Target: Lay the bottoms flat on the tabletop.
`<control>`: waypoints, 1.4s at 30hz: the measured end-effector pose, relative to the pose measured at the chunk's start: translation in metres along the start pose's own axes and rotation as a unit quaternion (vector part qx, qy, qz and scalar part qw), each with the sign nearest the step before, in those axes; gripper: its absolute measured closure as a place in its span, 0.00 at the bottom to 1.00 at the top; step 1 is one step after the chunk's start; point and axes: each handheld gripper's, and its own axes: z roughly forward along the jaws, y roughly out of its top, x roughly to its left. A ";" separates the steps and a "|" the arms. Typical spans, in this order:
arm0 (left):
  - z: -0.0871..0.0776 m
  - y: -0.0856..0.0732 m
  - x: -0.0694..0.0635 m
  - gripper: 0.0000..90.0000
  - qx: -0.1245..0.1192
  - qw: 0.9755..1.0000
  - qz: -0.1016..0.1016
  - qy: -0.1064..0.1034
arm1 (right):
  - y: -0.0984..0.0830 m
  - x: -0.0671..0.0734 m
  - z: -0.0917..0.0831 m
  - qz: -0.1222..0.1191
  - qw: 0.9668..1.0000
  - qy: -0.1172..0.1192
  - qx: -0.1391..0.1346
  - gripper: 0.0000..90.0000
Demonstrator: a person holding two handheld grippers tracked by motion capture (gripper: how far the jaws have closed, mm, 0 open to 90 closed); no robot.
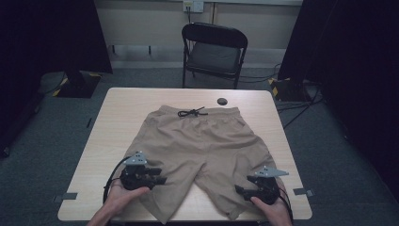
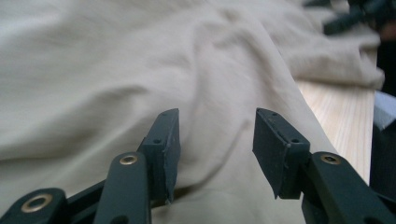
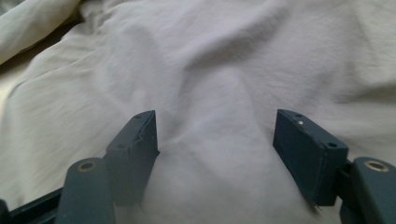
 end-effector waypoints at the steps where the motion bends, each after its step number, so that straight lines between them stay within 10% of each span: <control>1: -0.005 0.001 0.003 0.57 -0.005 1.000 -0.001 0.003 | -0.002 0.003 -0.002 -0.001 1.000 0.004 0.003 0.34; 7: -0.027 0.000 0.020 0.59 -0.030 0.998 -0.017 0.043 | -0.001 0.005 -0.011 0.003 1.000 0.016 0.003 0.34; 10: -0.032 -0.002 0.031 0.62 -0.028 0.998 -0.017 0.058 | 0.018 -0.011 -0.014 0.015 0.999 0.002 -0.044 0.32; 18: -0.032 -0.016 0.058 0.64 -0.007 0.996 -0.053 0.075 | 0.052 -0.048 0.021 0.031 0.998 -0.046 -0.042 0.28; 31: -0.026 -0.036 0.028 0.43 0.057 0.994 -0.001 0.090 | 0.038 -0.054 0.026 0.021 0.997 -0.073 0.003 0.26; 37: -0.027 -0.040 0.010 0.34 0.092 0.988 0.043 0.119 | 0.027 -0.052 0.015 0.001 0.996 -0.091 0.007 0.26; 42: -0.033 -0.036 0.012 0.36 0.071 0.993 0.001 0.094 | 0.023 -0.049 0.009 -0.004 0.995 -0.101 0.018 0.26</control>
